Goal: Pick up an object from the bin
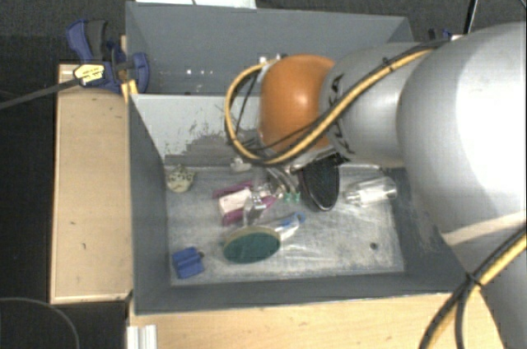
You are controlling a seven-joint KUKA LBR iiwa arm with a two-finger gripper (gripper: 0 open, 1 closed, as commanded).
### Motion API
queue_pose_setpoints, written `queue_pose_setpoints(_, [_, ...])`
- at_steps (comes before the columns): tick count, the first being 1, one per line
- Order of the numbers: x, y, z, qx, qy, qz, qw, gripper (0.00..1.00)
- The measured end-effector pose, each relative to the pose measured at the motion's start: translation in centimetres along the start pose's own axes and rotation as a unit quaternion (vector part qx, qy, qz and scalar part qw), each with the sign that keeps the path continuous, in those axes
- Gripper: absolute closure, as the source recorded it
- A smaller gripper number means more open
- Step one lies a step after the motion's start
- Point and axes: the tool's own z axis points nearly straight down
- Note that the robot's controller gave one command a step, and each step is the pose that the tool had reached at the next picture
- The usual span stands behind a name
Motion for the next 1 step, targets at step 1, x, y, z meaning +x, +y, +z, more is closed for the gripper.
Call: queue_pose_setpoints(1, [-0.18, -0.02, -0.16, 0.000, -0.0028, 0.001, 1.0000, 1.00])
